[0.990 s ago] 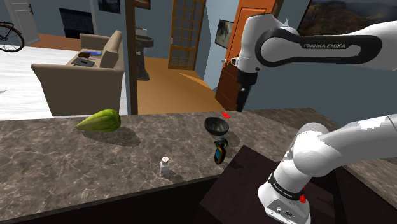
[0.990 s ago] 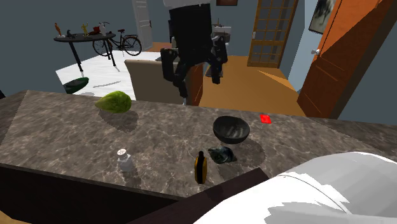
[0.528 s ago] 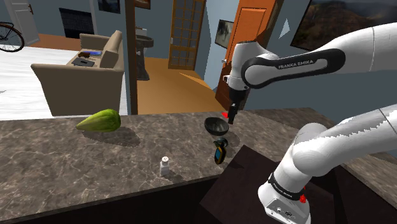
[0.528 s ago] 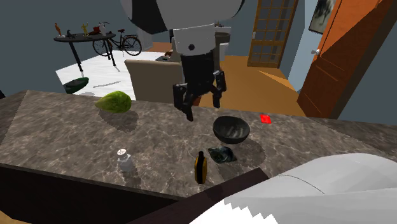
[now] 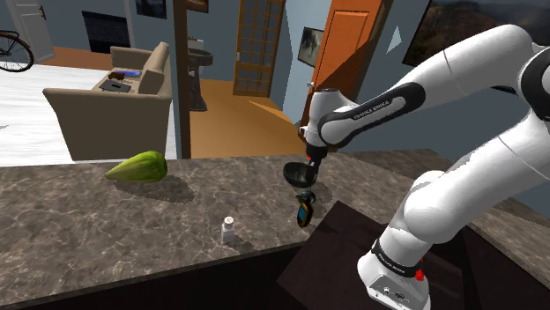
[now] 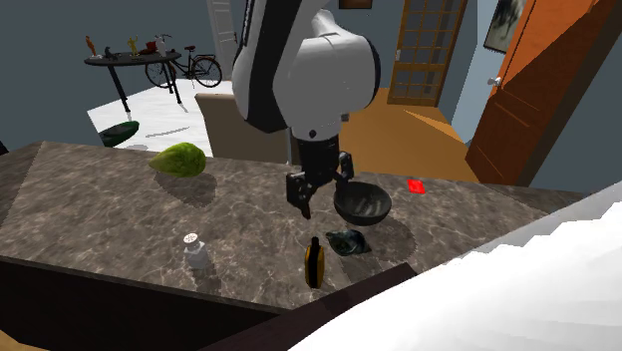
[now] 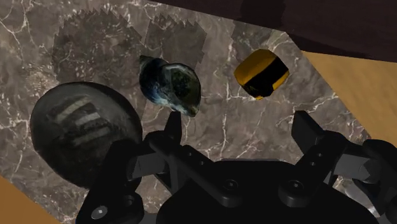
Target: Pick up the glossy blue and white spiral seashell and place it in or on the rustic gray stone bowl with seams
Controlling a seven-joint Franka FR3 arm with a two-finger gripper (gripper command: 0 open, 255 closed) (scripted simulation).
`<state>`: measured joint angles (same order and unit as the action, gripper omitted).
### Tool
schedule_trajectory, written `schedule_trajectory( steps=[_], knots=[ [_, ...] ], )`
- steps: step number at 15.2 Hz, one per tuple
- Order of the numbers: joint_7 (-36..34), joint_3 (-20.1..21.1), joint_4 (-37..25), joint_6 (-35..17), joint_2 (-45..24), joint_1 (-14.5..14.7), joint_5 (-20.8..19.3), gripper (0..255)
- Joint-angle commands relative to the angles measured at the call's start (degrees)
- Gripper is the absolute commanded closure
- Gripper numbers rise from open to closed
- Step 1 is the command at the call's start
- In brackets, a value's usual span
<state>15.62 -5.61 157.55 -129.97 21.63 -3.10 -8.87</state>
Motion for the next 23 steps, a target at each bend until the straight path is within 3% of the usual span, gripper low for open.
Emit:
schedule_trajectory(
  steps=[1,6,14,22,23],
  knots=[
    [0.7,-0.8,0.4,-5.4,-4.9,-0.3,-0.2,0],
    [3.2,-2.6,-1.2,-17.0,-18.2,-0.7,0.6,0],
    [3.7,-2.9,-1.1,-25.2,-26.3,-1.0,1.0,0],
    [3.7,-2.9,-1.1,-25.7,-26.9,-1.0,1.0,0],
    [3.7,-2.9,-1.1,-25.7,-26.9,-1.0,1.0,255]
  ],
)
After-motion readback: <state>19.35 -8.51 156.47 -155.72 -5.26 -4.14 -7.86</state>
